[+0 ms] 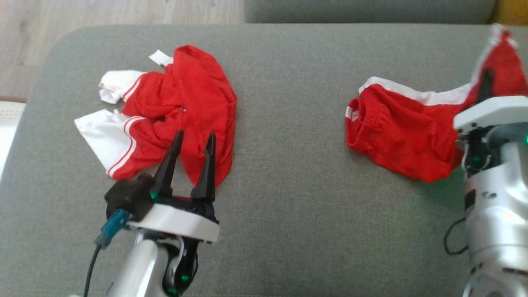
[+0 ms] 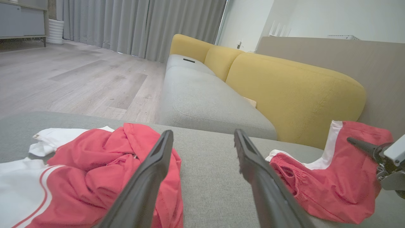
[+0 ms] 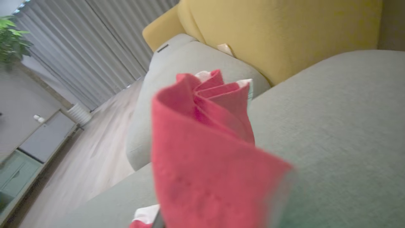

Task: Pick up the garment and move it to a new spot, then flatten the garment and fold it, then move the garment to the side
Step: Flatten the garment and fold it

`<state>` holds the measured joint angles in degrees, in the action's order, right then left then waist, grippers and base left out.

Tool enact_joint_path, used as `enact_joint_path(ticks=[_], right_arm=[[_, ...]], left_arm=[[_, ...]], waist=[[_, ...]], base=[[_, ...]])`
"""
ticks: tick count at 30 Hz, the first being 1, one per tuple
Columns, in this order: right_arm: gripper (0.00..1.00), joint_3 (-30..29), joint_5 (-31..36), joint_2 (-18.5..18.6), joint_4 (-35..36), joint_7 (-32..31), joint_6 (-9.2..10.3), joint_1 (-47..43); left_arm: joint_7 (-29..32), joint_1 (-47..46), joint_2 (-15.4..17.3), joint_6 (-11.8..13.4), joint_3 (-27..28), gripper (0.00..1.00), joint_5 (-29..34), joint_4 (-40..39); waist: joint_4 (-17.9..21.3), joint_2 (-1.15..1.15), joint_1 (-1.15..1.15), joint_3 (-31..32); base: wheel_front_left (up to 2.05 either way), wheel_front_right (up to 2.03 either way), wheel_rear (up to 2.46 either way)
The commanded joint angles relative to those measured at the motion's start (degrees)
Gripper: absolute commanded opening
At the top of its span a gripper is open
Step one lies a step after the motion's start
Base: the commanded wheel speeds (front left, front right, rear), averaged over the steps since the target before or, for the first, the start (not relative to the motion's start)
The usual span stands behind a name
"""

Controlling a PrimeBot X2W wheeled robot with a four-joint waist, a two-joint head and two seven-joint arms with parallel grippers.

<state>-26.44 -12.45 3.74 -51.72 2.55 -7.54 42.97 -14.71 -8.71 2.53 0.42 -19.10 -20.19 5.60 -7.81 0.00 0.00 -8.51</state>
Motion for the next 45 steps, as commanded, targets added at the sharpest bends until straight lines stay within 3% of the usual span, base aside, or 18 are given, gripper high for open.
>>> enact_joint_path(ticks=[1, 5, 9, 20, 21, 28, 37, 45], right_arm=[[0.0, 3.97, -2.37, -0.77, 2.85, 0.47, 0.05, -0.62], [0.0, 17.09, -12.72, -0.83, 6.71, -0.03, 0.05, -5.09], [0.0, 26.79, -18.11, -0.85, 10.62, -0.27, 0.05, -9.81], [0.0, 34.52, -18.8, -0.86, 7.37, 2.56, 0.05, -12.04], [1.0, 34.91, -18.6, -0.86, 6.86, 3.22, 0.05, -11.9], [1.0, 44.29, -22.75, -0.86, 6.97, 4.68, 0.05, -12.83], [1.0, 57.49, -31.46, -0.86, 12.29, 0.89, 0.05, -15.09], [1.0, 52.09, -26.95, 0.22, 14.67, 6.5, 0.05, -14.87]], left_arm=[[-0.29, -0.28, 0.35, -0.19, 2.43, 1.0, 0.47, -1.71], [-0.29, 0.55, 0.35, -0.26, 2.66, 1.0, 0.59, -1.7], [-0.29, 1.26, 0.35, -0.21, 2.81, 1.0, 0.67, -1.78], [-0.29, 1.65, 0.35, -0.04, 2.71, 1.0, 0.74, -1.94], [-0.29, 1.61, 0.35, -0.04, 2.68, 1.0, 0.73, -1.91], [-0.29, 1.68, 0.35, 0.11, 3.0, 1.0, 0.64, -1.77], [-0.29, 1.47, 0.35, 0.0, 3.59, 1.0, 0.93, -1.57], [-0.29, 2.07, 0.35, -0.06, 3.72, 1.0, 1.07, -2.02]], waist=[[-0.31, 0.0, 0.0, 0.82], [-1.01, 0.0, 0.0, 1.79], [-1.55, 0.0, 0.0, 2.2], [-2.29, 0.0, 0.0, 1.35], [-2.28, 0.0, 0.0, 1.25], [-1.06, 0.0, 0.0, 1.0], [1.22, 0.0, 0.0, 2.1], [3.38, 0.0, 0.0, 3.62]], base=[[0.0, 0.0, 0.0], [0.0, 0.0, 0.0], [0.0, 0.0, 0.0], [0.0, 0.0, 0.0], [0.0, 0.0, 0.0], [0.0, 0.0, 0.0], [0.0, 0.0, 0.0], [0.0, 0.0, 0.0]])
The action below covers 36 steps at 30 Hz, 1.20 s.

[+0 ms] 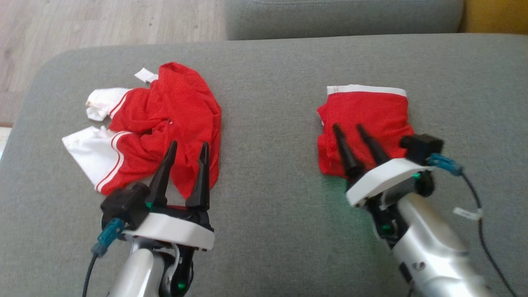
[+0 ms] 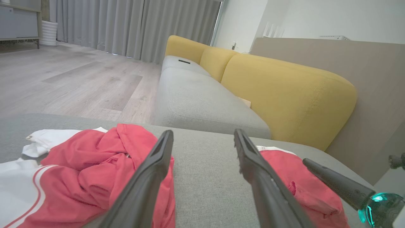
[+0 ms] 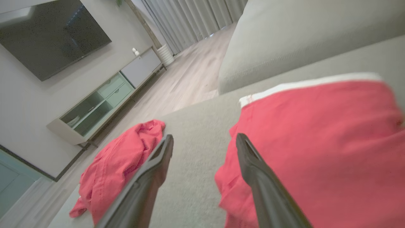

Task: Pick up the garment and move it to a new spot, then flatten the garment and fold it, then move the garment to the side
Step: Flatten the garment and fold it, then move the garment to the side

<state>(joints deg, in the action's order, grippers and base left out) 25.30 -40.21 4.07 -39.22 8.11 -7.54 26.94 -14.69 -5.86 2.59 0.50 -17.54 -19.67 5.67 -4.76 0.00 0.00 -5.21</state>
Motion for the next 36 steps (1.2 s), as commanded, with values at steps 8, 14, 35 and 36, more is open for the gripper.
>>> enact_joint_path(ticks=[8, 14, 35, 36], right_arm=[[1.0, -10.23, 12.72, 3.37, 8.89, 5.53, 0.05, -3.83], [1.0, -19.79, 23.71, 1.77, 15.81, 6.53, 0.05, -9.9], [1.0, -25.75, 28.71, -1.18, 24.2, 3.99, 0.05, -15.28], [1.0, -25.89, 28.75, -1.18, 23.6, 3.0, 0.05, -14.74]], left_arm=[[-0.3, -0.81, 0.29, 0.29, 2.48, 1.0, 0.21, -4.45], [-0.3, -0.84, 0.29, 0.28, 2.97, 1.0, -0.15, -5.79], [-0.3, -0.76, 0.29, -0.76, 2.98, 1.0, -0.58, -6.9], [-0.3, -1.01, 0.29, -0.85, 2.82, 1.0, -0.54, -6.8]], waist=[[2.49, 0.0, 0.0, 1.38], [4.31, 0.0, 0.0, 1.65], [4.82, 0.0, 0.0, -1.58], [4.52, 0.0, 0.0, -1.96]], base=[[0.0, 0.0, 0.0], [0.0, 0.0, 0.0], [0.0, 0.0, 0.0], [0.0, 0.0, 0.0]])
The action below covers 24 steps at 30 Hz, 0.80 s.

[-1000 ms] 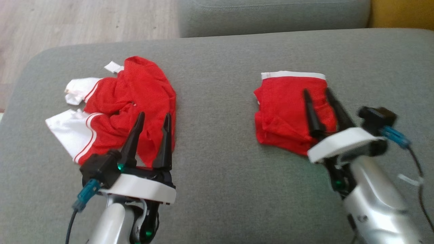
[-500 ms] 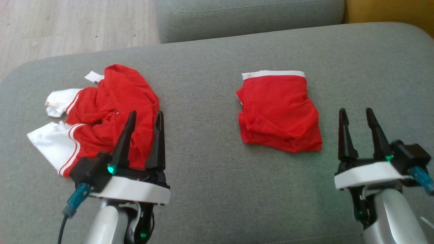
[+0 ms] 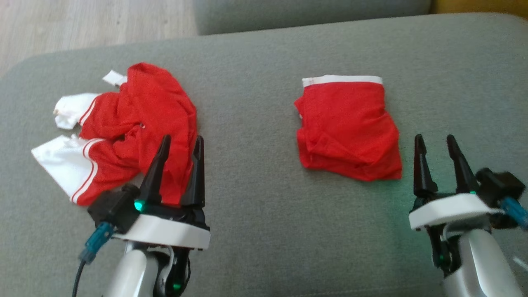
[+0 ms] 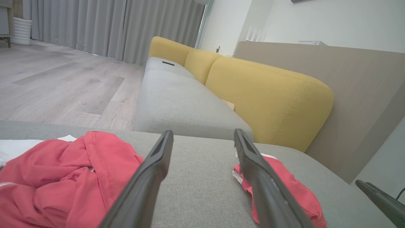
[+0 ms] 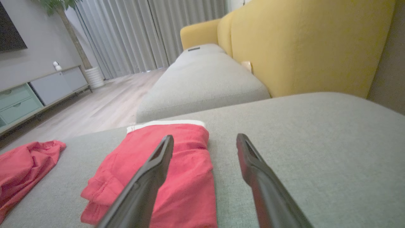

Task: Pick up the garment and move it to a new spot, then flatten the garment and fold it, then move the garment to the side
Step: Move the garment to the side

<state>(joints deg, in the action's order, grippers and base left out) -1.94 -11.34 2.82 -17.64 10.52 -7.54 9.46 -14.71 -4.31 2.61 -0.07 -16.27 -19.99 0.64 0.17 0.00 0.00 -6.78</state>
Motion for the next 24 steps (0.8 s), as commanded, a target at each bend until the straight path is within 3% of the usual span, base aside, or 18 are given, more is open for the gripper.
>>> enact_joint_path(ticks=[1, 17, 24], right_arm=[[1.0, 1.24, -0.06, 0.07, 1.39, -0.5, 0.05, 3.38], [1.0, -4.93, -0.91, 0.27, -14.98, -19.92, 0.05, 17.4], [1.0, -1.56, -1.34, 1.05, -18.57, -21.64, 0.05, 19.5]], left_arm=[[-0.29, -2.79, 0.27, -0.35, 1.41, 1.0, -0.16, -1.69], [-0.29, -5.51, 0.27, -0.52, -0.28, 1.0, -0.46, -1.04], [-0.29, -6.08, 0.27, -0.27, -0.42, 1.0, -0.42, -0.84]], waist=[[-0.74, 0.0, 0.0, -0.89], [-5.96, 0.0, 0.0, -6.92], [-5.95, 0.0, 0.0, -7.84]], base=[[0.0, 0.0, 0.0], [0.0, 0.0, 0.0], [0.0, 0.0, 0.0]])
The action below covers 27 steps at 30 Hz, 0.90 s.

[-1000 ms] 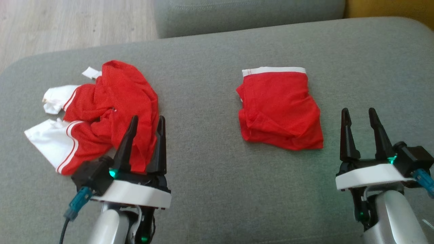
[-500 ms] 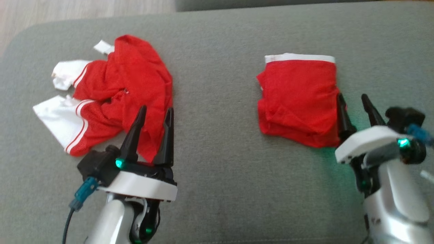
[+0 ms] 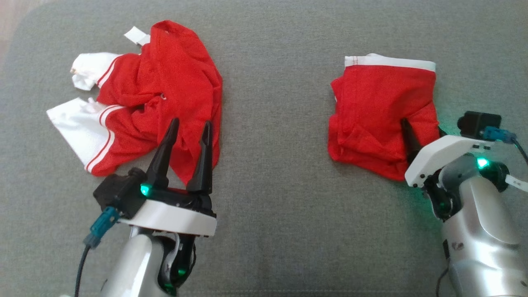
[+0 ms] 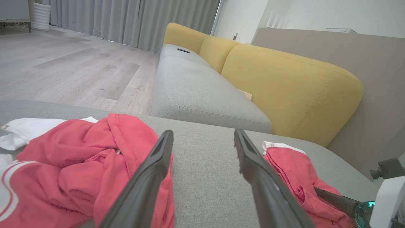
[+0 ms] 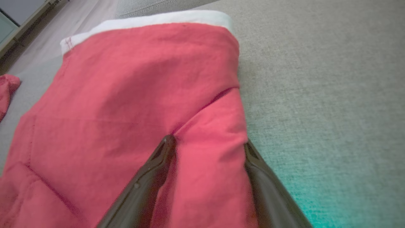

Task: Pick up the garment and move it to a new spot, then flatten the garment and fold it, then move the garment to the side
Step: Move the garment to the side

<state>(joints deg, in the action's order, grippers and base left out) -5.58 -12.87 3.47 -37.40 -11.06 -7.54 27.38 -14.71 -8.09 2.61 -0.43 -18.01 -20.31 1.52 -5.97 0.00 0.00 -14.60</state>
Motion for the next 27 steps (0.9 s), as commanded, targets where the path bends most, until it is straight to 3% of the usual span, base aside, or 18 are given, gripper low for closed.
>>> enact_joint_path(ticks=[1, 8, 13, 14, 17, 23, 27], right_arm=[[0.0, 4.05, 0.62, 1.17, 0.6, 0.21, 0.05, 1.91], [0.0, 11.66, 3.14, 8.49, 1.63, 3.38, 0.05, 4.86], [0.0, 17.94, 4.34, 18.41, 2.51, 3.54, 0.05, 5.76], [0.0, 17.94, 4.34, 18.41, 2.51, 3.54, 0.05, 5.76], [0.0, 20.28, 4.09, 25.06, 2.65, 3.35, 0.05, 6.14], [0.0, 19.12, 4.52, 36.27, 0.06, 2.21, 0.05, 7.68], [0.0, 15.14, 6.05, 40.35, -1.96, 1.06, 0.05, 9.53]], left_arm=[[-0.29, -2.35, 0.27, 0.11, 1.28, 1.0, -0.05, -1.59], [-0.29, -2.82, 0.27, -0.15, 1.13, 1.0, 0.06, -1.91], [-0.29, -3.8, 0.27, -0.14, 0.55, 1.0, 0.19, -2.37], [-0.29, -3.8, 0.27, -0.14, 0.55, 1.0, 0.19, -2.37], [-0.29, -4.51, 0.27, -0.04, 0.43, 1.0, -0.17, -2.82], [-0.29, -5.74, 0.27, -0.19, -0.64, 1.0, -0.58, -3.42], [-0.29, -6.61, 0.27, -0.16, -0.56, 1.0, -0.7, -3.53]], waist=[[0.58, 0.0, 0.0, -0.03], [3.05, 0.0, 0.0, 0.04], [4.18, 0.0, 0.0, -0.78], [4.18, 0.0, 0.0, -0.78], [4.49, 0.0, 0.0, -1.95], [3.88, 0.0, 0.0, -5.22], [3.2, 0.0, 0.0, -7.45]], base=[[0.0, 0.0, 0.0], [0.0, 0.0, 0.0], [0.0, 0.0, 0.0], [0.0, 0.0, 0.0], [0.0, 0.0, 0.0], [0.0, 0.0, 0.0], [0.0, 0.0, 0.0]])
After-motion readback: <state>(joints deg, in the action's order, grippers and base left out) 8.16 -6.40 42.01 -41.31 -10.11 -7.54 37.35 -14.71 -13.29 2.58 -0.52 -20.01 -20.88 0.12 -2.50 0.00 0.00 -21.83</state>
